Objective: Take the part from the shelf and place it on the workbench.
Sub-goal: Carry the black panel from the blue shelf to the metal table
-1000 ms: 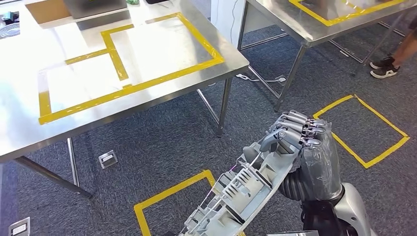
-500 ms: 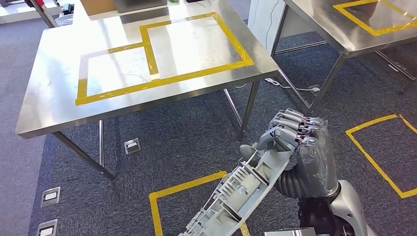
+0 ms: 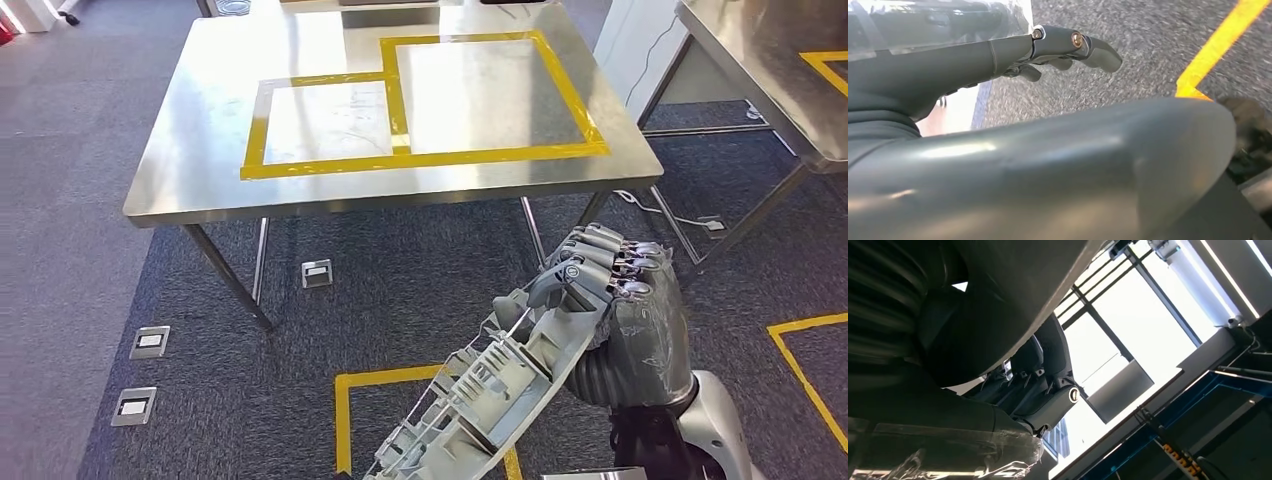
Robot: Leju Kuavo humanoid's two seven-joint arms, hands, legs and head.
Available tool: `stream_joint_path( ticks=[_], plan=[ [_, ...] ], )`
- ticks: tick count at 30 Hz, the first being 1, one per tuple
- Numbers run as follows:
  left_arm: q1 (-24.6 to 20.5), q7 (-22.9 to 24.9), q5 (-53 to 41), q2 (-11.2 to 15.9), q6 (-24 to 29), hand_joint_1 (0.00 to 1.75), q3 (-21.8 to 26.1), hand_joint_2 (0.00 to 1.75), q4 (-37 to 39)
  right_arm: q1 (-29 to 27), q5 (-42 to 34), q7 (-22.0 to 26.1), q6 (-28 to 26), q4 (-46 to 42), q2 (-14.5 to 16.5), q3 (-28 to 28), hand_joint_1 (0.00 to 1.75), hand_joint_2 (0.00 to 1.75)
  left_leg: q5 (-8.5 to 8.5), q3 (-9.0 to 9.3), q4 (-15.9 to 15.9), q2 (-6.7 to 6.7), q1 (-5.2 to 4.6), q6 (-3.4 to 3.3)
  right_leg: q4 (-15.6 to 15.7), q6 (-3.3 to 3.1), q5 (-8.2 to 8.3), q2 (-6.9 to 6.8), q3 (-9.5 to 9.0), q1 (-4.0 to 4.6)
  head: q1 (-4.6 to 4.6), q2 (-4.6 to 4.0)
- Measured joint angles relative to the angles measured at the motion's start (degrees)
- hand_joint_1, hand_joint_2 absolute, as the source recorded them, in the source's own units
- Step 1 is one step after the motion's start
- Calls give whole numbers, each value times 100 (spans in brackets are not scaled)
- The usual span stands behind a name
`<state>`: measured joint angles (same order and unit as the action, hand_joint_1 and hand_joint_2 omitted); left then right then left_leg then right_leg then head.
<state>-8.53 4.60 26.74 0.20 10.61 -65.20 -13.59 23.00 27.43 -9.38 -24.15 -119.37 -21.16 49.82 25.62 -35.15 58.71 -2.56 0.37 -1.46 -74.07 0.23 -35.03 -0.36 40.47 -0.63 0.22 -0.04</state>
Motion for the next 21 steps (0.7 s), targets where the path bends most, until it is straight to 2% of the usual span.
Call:
stream_joint_path(
  ticks=[1,2,3,4,5,6,8,9,11,12,13,14,15,16,17,18,19,20,21],
  plan=[
    [2,1,-1,-1,0,0,0,175,0,-3,0,0,0,1,-1,0,175,175,0,4,4,-77,-1,0,198,-18,183,15,-59,0,5,0],
    [2,2,-1,-1,-1,0,0,175,0,-3,0,0,0,1,-1,-1,175,175,2,9,9,-154,0,5,563,-41,422,63,-197,-1,12,0],
    [3,2,-1,-3,-1,0,0,175,0,-2,0,0,0,2,-2,-2,175,175,5,9,14,-223,4,13,934,-67,614,150,-349,-5,18,0],
    [-1,3,-1,-5,-1,0,0,175,0,0,0,0,0,2,-2,-2,175,175,5,-6,29,-283,5,34,1244,-84,734,244,-471,-10,20,0],
    [-2,3,-1,-8,0,0,0,175,0,2,0,0,0,3,-3,-3,175,175,-2,-28,36,-331,12,64,1427,-97,785,318,-542,-9,24,0],
    [2,5,-1,-9,0,0,0,175,0,6,0,0,0,3,-3,-2,175,175,-11,-54,36,-372,22,101,1475,-108,767,354,-557,-4,21,0],
    [20,7,-1,-10,-1,0,0,175,1,16,0,0,0,3,-6,-3,175,175,-30,-78,19,-441,39,175,1501,-143,774,310,-556,5,17,0],
    [33,9,0,-6,-1,0,0,175,0,21,0,0,1,3,-4,-2,175,175,-3,-91,37,-400,32,207,1526,-174,784,267,-573,-6,4,0],
    [37,10,0,1,-2,0,-1,175,-1,28,2,0,1,3,0,-5,175,175,178,-193,289,-148,13,266,1578,-241,802,169,-620,-33,-63,0],
    [30,11,0,4,-3,0,-2,175,-2,27,4,0,0,3,2,-5,175,175,351,-324,601,18,15,292,1589,-265,802,115,-642,-31,-101,0],
    [20,12,0,4,-3,0,-2,175,-2,24,5,0,-4,3,2,-7,175,175,530,-482,978,121,26,313,1589,-282,796,68,-651,-25,-132,0],
    [13,14,-1,5,-3,0,-2,175,-2,19,-3,0,-8,4,1,-6,175,175,676,-640,1341,169,37,329,1586,-287,792,25,-654,-19,-143,0],
    [12,18,-1,7,-4,0,-2,175,-2,14,-22,0,-14,4,1,-5,175,175,735,-740,1578,185,45,338,1583,-289,787,-14,-655,-15,-148,0],
    [15,25,-1,7,-4,0,-2,175,-2,12,-51,1,-18,5,1,-5,175,175,684,-736,1593,187,47,338,1579,-285,783,-41,-656,-13,-155,0],
    [19,34,-2,9,-5,0,-2,175,-2,12,-84,1,-21,5,1,-5,175,175,535,-624,1390,188,48,328,1575,-277,778,-59,-662,-11,-163,0],
    [20,44,-5,11,-5,0,-2,175,-2,14,-112,2,-22,5,2,-5,175,175,326,-426,1024,190,47,307,1570,-266,770,-72,-672,-8,-172,0],
    [16,54,-10,14,-5,0,-2,175,-2,17,-131,2,-22,5,2,-5,175,175,191,-215,633,208,37,272,1571,-248,763,-84,-680,-4,-176,0],
    [10,61,-15,18,-5,0,-2,175,-2,23,-145,3,-22,6,3,-5,175,175,98,-34,298,224,20,232,1565,-225,758,-92,-680,4,-177,0],
    [3,65,-20,20,-5,0,-2,175,-2,27,-156,4,-22,7,3,-6,175,175,70,72,98,239,1,195,1561,-195,759,-100,-672,9,-179,0]
  ],
)
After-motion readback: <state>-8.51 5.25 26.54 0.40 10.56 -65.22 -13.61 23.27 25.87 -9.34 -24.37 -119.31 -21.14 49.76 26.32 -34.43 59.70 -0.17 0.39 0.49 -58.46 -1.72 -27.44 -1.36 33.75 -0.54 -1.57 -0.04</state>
